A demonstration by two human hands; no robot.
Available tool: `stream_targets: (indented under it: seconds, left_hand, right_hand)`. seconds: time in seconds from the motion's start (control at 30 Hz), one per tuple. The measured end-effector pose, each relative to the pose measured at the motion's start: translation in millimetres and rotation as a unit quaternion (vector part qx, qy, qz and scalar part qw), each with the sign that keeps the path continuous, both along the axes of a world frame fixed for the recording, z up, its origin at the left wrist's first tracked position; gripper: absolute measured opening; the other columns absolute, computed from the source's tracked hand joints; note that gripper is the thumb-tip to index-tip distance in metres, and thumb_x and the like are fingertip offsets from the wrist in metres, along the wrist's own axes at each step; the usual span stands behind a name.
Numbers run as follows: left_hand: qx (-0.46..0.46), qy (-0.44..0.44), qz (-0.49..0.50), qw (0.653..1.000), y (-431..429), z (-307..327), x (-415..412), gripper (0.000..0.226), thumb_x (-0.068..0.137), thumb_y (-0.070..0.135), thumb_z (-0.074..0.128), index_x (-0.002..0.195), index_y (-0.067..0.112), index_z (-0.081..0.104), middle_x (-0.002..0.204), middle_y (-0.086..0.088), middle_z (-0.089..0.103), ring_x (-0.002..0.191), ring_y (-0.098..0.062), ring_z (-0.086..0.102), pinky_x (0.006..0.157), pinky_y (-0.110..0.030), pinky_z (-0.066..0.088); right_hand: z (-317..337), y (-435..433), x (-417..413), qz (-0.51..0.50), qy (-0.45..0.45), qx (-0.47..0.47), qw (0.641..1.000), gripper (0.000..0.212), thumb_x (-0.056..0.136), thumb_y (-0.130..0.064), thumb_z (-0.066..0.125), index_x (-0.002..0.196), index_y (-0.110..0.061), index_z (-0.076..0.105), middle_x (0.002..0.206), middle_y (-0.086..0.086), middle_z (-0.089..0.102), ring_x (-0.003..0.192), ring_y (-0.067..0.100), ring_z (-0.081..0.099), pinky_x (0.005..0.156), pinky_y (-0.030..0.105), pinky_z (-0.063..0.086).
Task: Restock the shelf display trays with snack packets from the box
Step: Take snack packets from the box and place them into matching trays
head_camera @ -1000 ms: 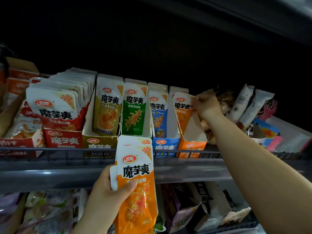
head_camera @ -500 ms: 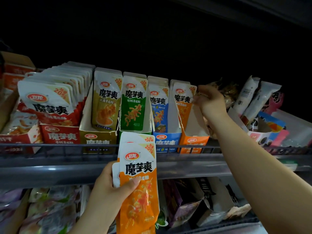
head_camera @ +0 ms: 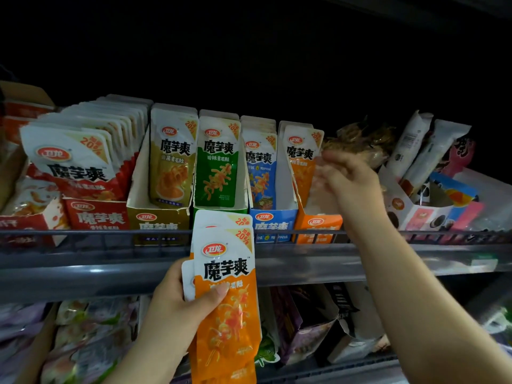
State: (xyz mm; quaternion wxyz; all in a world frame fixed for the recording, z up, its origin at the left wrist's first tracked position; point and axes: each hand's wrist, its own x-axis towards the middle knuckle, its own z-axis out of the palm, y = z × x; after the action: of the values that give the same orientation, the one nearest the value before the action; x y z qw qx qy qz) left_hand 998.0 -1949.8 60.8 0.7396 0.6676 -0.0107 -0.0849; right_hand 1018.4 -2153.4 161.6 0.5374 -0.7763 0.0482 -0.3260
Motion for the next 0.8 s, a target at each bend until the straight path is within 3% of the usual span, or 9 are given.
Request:
stream_targets:
  seconds: [0.13, 0.3, 0.53, 0.8]
  left_hand:
    - [-0.021, 0.011, -0.005, 1.000, -5.7, -2.7, -4.5, 0.027, 0.072, 0.011, 0.070, 0.086, 0.028, 0.054, 0.082, 0.007, 0.067, 0.078, -0.015, 0.063, 0.062, -0.032, 0.049]
    - [-0.023, 0.016, -0.004, 1.000, -14.9, -8.2, -12.2, 0.029, 0.073, 0.014, 0.069, 0.090, 0.031, 0.055, 0.076, 0.011, 0.069, 0.072, -0.009, 0.066, 0.054, -0.024, 0.049]
    - [-0.063, 0.024, -0.013, 0.998, -17.5, -9.5, -19.2, 0.028, 0.068, 0.012, 0.068, 0.090, 0.026, 0.059, 0.075, 0.010, 0.072, 0.067, -0.009, 0.069, 0.058, -0.027, 0.050]
    - [-0.057, 0.029, -0.041, 0.997, -14.1, -9.9, -21.3, 0.033, 0.073, 0.009, 0.066, 0.092, 0.033, 0.054, 0.072, 0.015, 0.071, 0.065, -0.004, 0.068, 0.049, -0.020, 0.050]
  right_hand:
    - [-44.4, 30.4, -53.1, 0.080, 0.015, 0.084, 0.993, 0.021, 0.084, -0.009, 0.056, 0.087, -0.029, 0.057, 0.087, -0.010, 0.065, 0.074, -0.004, 0.062, 0.067, 0.009, 0.051]
    - [-84.4, 60.6, -70.9, 0.150, 0.198, 0.014, 0.969, 0.040, 0.071, -0.025, 0.072, 0.091, -0.041, 0.041, 0.094, -0.023, 0.054, 0.088, -0.006, 0.055, 0.073, 0.010, 0.049]
    - [-97.4, 65.6, -70.3, 0.080, 0.198, 0.072, 0.974, 0.032, 0.073, -0.015, 0.074, 0.079, -0.027, 0.045, 0.076, -0.008, 0.059, 0.069, 0.002, 0.058, 0.062, 0.013, 0.052]
    - [-103.7, 60.3, -61.5, 0.077, 0.143, 0.179, 0.970, 0.021, 0.080, -0.013, 0.065, 0.085, -0.023, 0.047, 0.082, -0.002, 0.065, 0.069, 0.004, 0.066, 0.060, 0.018, 0.055]
